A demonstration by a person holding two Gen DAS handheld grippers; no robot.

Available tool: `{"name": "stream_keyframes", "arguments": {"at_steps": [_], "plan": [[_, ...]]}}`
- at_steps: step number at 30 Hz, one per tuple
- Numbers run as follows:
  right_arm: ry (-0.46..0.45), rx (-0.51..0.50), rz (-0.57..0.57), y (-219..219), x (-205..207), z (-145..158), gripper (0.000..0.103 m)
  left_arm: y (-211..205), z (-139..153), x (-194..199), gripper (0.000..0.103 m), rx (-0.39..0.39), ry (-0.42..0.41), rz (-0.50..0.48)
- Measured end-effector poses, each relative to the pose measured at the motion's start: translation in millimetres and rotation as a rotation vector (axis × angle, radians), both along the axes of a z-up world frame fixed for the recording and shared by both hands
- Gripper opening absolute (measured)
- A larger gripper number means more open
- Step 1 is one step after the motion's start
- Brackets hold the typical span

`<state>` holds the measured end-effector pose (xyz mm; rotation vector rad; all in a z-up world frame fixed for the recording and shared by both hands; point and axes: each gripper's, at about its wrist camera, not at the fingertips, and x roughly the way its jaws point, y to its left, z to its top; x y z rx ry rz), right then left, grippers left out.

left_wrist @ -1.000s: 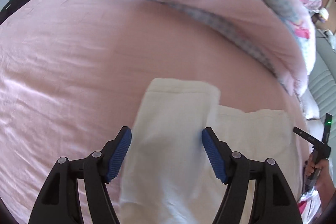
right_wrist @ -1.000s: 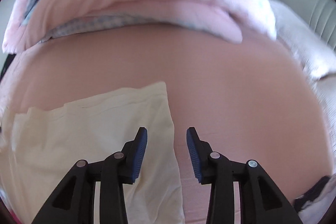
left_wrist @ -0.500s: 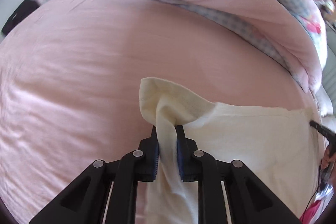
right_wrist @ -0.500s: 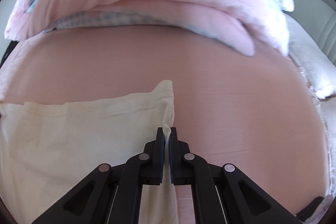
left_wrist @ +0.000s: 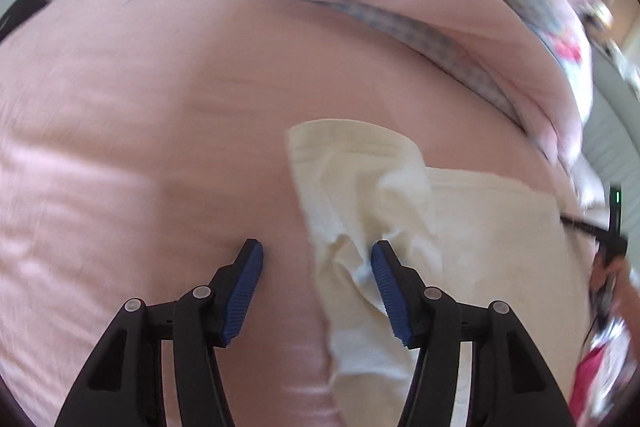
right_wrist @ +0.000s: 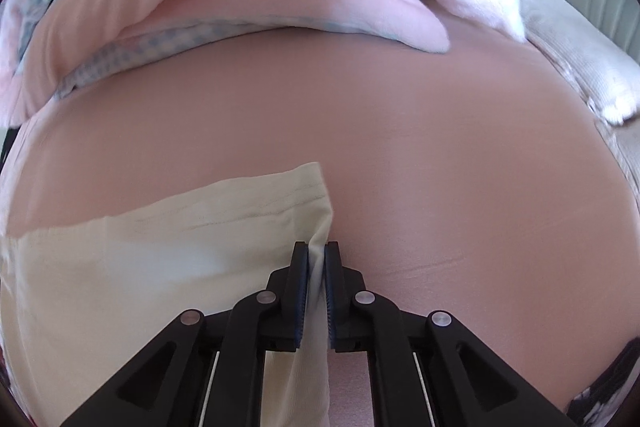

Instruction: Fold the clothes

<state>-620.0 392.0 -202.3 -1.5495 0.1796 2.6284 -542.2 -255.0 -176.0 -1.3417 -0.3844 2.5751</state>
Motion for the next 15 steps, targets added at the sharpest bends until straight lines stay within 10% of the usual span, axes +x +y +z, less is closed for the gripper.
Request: {"name": "stream_keyframes", "arguments": {"at_steps": [6,11,15], "plan": [[0.024,0.226,-0.128,12.8,0.9,9.1,0.004,7.8,38.8,-19.6,0.054,0.023,0.169,0.032],[-0.002,0.033,-0.093,29.7,3.6,3.7,0.004,-37.2,5.8,-32.3,0.054,0.097,-0.038,0.127],[0.025,-0.115,-0.062,23.4,0.5,2.9,0.006,-42.0,0.2,-26.8,0.054,0.153,0.013,0.092]]}}
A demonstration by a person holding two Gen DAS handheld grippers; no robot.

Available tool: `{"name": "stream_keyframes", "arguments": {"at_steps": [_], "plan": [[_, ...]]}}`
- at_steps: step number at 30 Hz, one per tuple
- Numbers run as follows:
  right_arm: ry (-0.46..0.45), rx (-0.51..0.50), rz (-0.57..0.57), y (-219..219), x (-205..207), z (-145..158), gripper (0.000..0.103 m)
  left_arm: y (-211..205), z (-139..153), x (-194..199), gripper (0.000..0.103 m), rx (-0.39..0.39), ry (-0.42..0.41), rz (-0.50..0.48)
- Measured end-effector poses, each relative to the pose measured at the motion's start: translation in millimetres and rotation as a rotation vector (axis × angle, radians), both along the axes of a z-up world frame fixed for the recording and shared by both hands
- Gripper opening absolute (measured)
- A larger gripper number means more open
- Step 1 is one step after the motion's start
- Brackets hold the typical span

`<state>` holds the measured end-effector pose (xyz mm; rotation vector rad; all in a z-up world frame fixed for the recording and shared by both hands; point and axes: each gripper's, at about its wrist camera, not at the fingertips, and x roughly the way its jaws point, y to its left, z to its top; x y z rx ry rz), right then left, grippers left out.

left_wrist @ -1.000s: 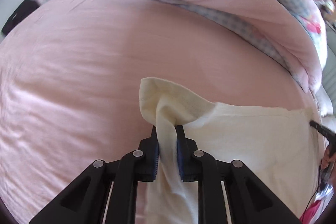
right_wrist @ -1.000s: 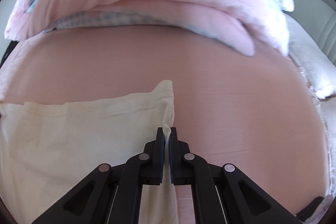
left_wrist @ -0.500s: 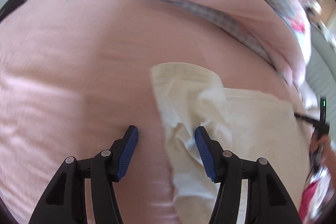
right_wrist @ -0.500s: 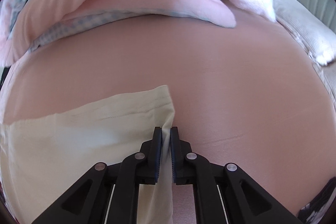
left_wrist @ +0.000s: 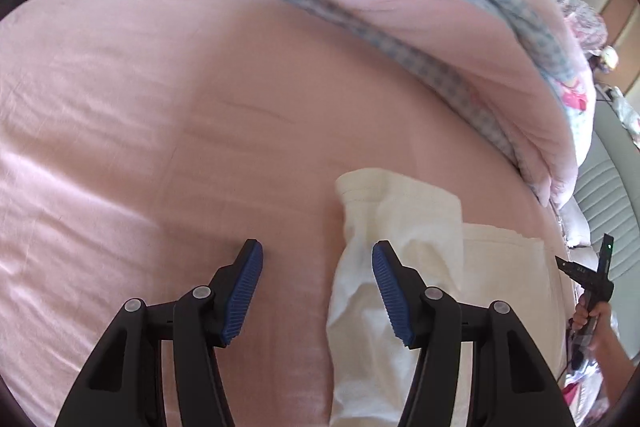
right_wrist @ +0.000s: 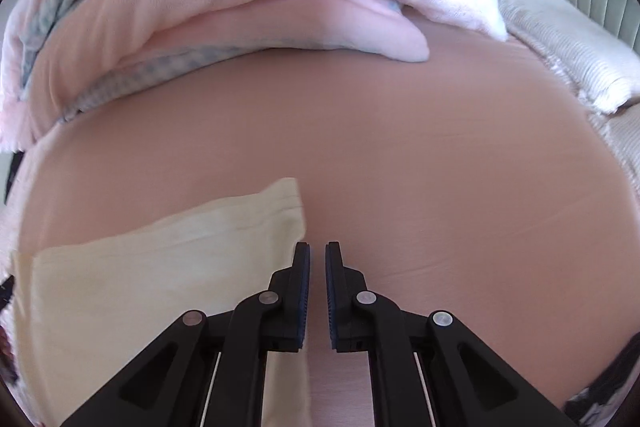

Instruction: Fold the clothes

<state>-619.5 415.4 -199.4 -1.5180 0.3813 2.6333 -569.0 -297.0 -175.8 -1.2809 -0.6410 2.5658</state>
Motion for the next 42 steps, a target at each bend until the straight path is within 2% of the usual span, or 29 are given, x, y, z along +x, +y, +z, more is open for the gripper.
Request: {"name": "stream_keyframes", "arguments": {"at_steps": [2,4,5,6,7,11,12,16,18,21,22,23,25,27,28,29,30,31,33,36,37,40,42], "plan": [[-0.025,-0.050,0.000,-0.9,-8.2,-6.8,0.007,5.0,-2.2,-3.1,0.054,0.041,0.007,-0.020],[-0.023,-0.088,0.010,-0.7,-11.2,-8.6,0.008,16.5,-4.7,-10.8,0.054,0.002,-0.008,-0.043],[-0.030,-0.106,0.021,-2.4,-10.2,-9.2,0.009,23.7,-5.9,-13.2,0.047,-0.041,-0.018,-0.047],[-0.034,-0.107,0.027,-5.0,-8.2,-9.9,0.009,28.9,-4.7,-15.2,0.007,-0.085,-0.027,-0.045],[-0.031,-0.088,0.043,-8.1,-9.9,-9.5,0.009,32.1,-2.1,-16.9,0.003,-0.110,-0.044,-0.043],[-0.003,0.063,0.163,-38.9,-10.7,-1.3,0.001,40.5,29.9,-2.2,0.003,-0.239,0.022,-0.040],[0.010,0.102,0.185,-46.3,-9.6,2.2,0.001,35.1,33.9,-1.2,0.003,-0.277,0.007,-0.024],[0.075,0.237,0.071,-43.7,-2.3,21.3,0.000,12.8,29.4,-10.2,0.003,-0.412,-0.112,0.025],[0.055,0.208,0.009,-30.3,-6.0,21.5,0.000,11.1,18.4,-15.5,0.003,-0.433,-0.148,0.025],[0.048,0.070,0.021,-24.9,-6.0,19.1,0.003,16.3,7.3,-16.4,0.004,-0.469,-0.132,0.019],[0.045,0.023,0.025,-23.1,-5.9,18.3,0.009,16.4,6.6,-16.4,0.004,-0.466,-0.122,0.025],[0.043,-0.010,0.031,-22.5,-5.8,17.5,0.028,13.9,7.2,-15.6,0.005,-0.448,-0.107,0.036],[0.036,0.008,0.057,-30.2,-5.2,14.7,0.056,3.5,7.9,-12.2,0.005,-0.393,-0.095,0.053],[0.016,0.029,0.077,-37.5,-11.2,6.7,0.056,-5.6,7.3,-10.4,0.006,-0.353,-0.090,0.056],[-0.009,0.013,0.095,-41.4,-15.6,-1.7,0.055,-7.9,7.4,-10.6,0.006,-0.346,-0.090,0.056],[-0.026,0.014,0.116,-46.6,-19.3,-8.4,0.025,-8.9,7.7,-11.7,0.006,-0.344,-0.090,0.055],[-0.018,0.066,0.145,-56.5,-21.0,-9.2,0.010,-8.2,8.8,-12.5,0.005,-0.357,-0.087,0.051],[-0.010,0.118,0.174,-66.3,-22.7,-10.1,0.001,1.5,10.0,-18.9,0.005,-0.380,-0.077,0.041],[0.016,0.221,0.197,-80.0,-21.7,-6.1,0.001,16.5,18.9,-25.6,0.004,-0.411,-0.034,0.008],[0.061,0.300,0.186,-80.6,-13.3,9.6,0.000,27.9,46.6,-31.9,0.003,-0.367,0.087,-0.017],[0.069,0.312,0.179,-77.4,-10.9,14.1,0.000,27.1,51.0,-34.0,0.003,-0.344,0.098,-0.026],[0.000,0.326,0.134,-63.4,-16.8,-2.6,0.000,27.5,20.7,-49.4,0.007,-0.408,-0.011,-0.045],[-0.046,0.330,0.098,-55.0,-21.2,-16.0,0.000,32.2,-2.7,-54.2,0.011,-0.499,-0.028,-0.064]]}}
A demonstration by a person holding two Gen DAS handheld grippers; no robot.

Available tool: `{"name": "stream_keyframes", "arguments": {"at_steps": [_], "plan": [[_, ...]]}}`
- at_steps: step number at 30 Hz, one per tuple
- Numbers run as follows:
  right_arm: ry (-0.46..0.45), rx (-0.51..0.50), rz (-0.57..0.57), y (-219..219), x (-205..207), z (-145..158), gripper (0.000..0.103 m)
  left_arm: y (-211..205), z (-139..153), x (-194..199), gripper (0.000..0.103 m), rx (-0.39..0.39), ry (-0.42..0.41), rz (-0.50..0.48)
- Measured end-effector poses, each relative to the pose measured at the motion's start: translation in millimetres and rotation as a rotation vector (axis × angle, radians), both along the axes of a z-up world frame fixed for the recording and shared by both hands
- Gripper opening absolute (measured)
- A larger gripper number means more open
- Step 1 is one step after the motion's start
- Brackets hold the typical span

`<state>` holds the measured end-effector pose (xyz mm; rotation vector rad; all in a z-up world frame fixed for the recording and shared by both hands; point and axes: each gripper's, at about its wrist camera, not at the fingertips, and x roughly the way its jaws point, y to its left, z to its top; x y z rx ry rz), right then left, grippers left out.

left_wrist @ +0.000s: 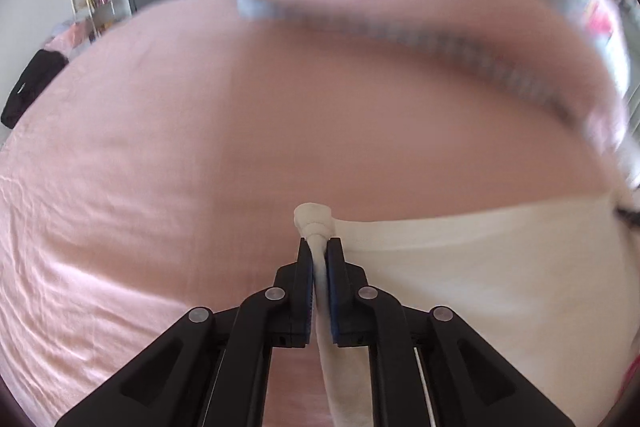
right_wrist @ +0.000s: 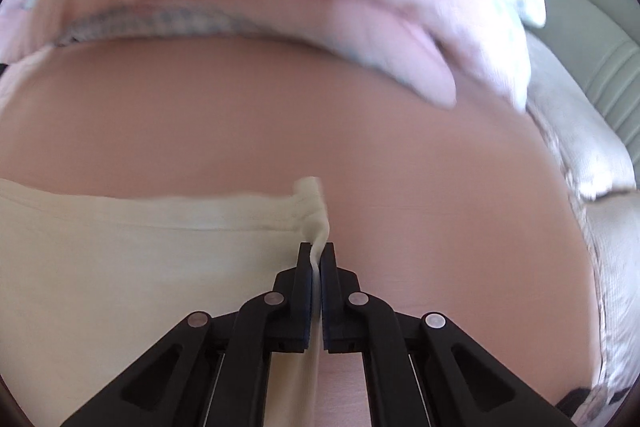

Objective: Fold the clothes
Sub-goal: 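Lay the cream fabric flat and open both grippers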

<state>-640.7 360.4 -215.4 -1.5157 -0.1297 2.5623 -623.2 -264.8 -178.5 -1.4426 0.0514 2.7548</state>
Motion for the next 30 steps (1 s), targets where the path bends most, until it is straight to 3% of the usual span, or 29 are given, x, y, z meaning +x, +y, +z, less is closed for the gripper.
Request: {"name": "stream_keyframes", "arguments": {"at_steps": [1,3,6,9,10,13,16,20,21,24,25,27,30], "plan": [[0.038,-0.006,-0.026,1.6,2.6,3.0,0.003,-1.8,-2.6,-1.2,0.014,-0.018,-0.005,0.010],[0.067,-0.063,-0.082,9.9,4.8,10.0,0.010,-13.6,5.3,-1.8,0.043,-0.007,-0.015,0.066],[0.114,-0.151,-0.152,20.4,14.8,31.0,0.011,-25.3,39.1,22.9,0.045,-0.065,0.106,0.116],[0.222,-0.186,-0.187,18.9,38.3,65.6,0.016,1.6,56.3,65.9,0.045,-0.047,0.108,-0.151],[0.223,-0.203,-0.140,8.2,45.6,74.4,0.017,14.0,57.3,81.0,0.045,-0.041,0.083,-0.244],[0.090,-0.296,0.055,-41.8,67.8,72.9,0.018,62.2,49.4,130.7,0.045,-0.094,-0.007,-0.487],[-0.026,-0.308,0.277,-115.0,111.0,56.6,0.018,89.5,34.0,170.3,0.045,-0.152,-0.092,-0.602],[-0.152,-0.299,0.494,-204.5,173.2,29.0,0.018,81.9,11.4,190.8,0.055,-0.276,-0.157,-0.562],[-0.171,-0.281,0.526,-220.8,183.1,22.5,0.018,73.7,14.2,189.6,0.059,-0.288,-0.170,-0.522],[-0.185,-0.182,0.541,-250.2,198.3,10.2,0.018,38.3,22.8,189.1,0.059,-0.344,-0.196,-0.364],[-0.172,-0.173,0.528,-250.2,198.3,11.4,0.018,28.6,25.8,194.0,0.059,-0.302,-0.200,-0.328],[-0.165,-0.155,0.489,-247.5,196.8,13.8,0.018,14.1,34.0,208.1,0.054,-0.153,-0.196,-0.273],[-0.129,-0.150,0.476,-244.2,202.1,25.0,0.018,2.2,43.2,230.1,0.054,0.060,-0.191,-0.212]]}}
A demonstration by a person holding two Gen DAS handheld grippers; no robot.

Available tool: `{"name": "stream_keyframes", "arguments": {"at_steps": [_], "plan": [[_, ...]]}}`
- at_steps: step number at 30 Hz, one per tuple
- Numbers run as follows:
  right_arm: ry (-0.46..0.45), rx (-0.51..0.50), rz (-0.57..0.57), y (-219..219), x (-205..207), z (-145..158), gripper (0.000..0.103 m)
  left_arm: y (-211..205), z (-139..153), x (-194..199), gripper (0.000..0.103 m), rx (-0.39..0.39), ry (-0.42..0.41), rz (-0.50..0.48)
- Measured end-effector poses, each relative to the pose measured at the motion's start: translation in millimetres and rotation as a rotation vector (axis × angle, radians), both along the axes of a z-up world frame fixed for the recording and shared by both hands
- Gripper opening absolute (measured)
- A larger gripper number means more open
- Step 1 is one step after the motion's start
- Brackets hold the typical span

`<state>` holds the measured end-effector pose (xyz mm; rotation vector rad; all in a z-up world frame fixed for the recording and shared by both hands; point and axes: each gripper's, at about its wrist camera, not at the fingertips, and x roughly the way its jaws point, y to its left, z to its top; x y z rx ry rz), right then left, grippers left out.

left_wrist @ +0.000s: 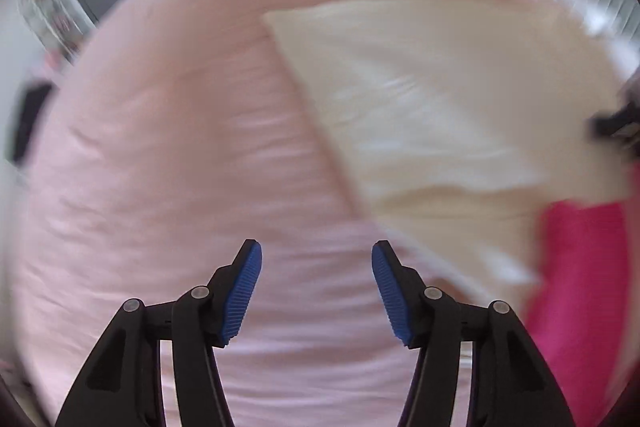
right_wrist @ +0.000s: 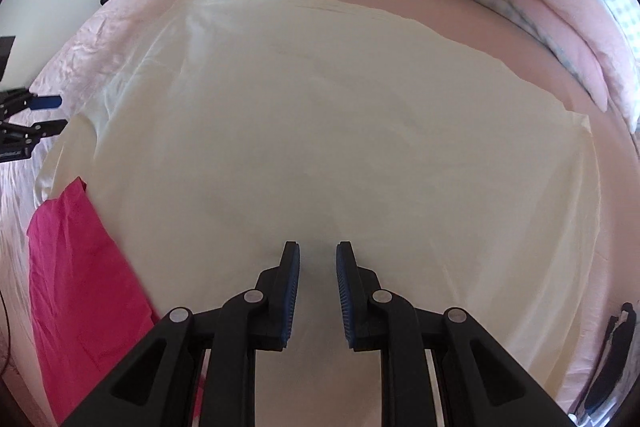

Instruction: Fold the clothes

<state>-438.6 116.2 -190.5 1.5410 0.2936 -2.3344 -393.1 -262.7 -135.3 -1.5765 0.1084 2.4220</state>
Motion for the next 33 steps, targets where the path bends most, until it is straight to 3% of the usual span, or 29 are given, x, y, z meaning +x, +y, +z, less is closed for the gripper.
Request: {"name": "stream_keyframes", "arguments": {"at_steps": [2,5,6,8,11,14,17,19,22,24,26,28,29,32,33], "plan": [[0.008,-0.026,-0.037,0.1,11.2,8.7,0.018,17.1,-6.0,15.5,0.054,0.086,-0.012,-0.010],[-0.036,-0.143,-0.121,19.5,26.9,11.9,0.018,41.6,-28.4,34.2,0.052,0.101,-0.018,-0.031],[-0.051,-0.171,-0.145,22.1,36.1,13.3,0.018,46.4,-30.2,38.1,0.042,0.104,-0.014,-0.032],[-0.080,-0.207,-0.186,37.2,50.9,13.3,0.018,50.8,-26.3,41.9,0.007,0.104,-0.008,-0.025],[-0.102,-0.200,-0.216,56.4,73.5,12.2,0.018,52.2,-21.5,49.4,0.006,0.072,-0.012,-0.022],[-0.109,-0.155,-0.218,71.5,81.8,8.6,0.018,36.3,-21.6,61.4,0.006,0.068,-0.045,0.042],[-0.112,-0.119,-0.234,83.0,82.5,4.3,0.018,14.9,-36.9,64.6,0.008,0.158,-0.119,0.115],[-0.119,-0.107,-0.255,88.1,75.7,2.0,0.018,16.0,-34.3,64.8,0.009,0.174,-0.144,0.115],[-0.066,-0.119,-0.247,94.8,66.1,17.6,0.018,27.2,-24.4,59.7,0.021,0.065,-0.160,0.084],[-0.002,-0.079,-0.239,101.2,54.8,30.5,0.018,38.0,-11.2,54.0,0.040,-0.025,-0.098,0.093],[0.039,-0.014,-0.255,110.3,39.7,35.6,0.030,54.3,0.6,45.2,0.040,-0.125,-0.023,0.081],[0.033,0.019,-0.283,115.2,22.1,30.4,0.031,75.2,5.5,30.4,0.040,-0.208,0.030,0.057],[0.033,0.021,-0.285,119.1,14.3,27.9,0.031,84.7,5.0,21.8,0.040,-0.190,0.044,0.038],[0.053,0.029,-0.298,129.5,-2.1,18.2,0.031,120.6,-5.7,-5.5,0.040,-0.038,0.055,-0.035],[0.061,0.029,-0.307,134.6,-3.7,14.0,0.031,131.8,-17.4,-7.8,0.040,-0.037,0.036,-0.053]]}}
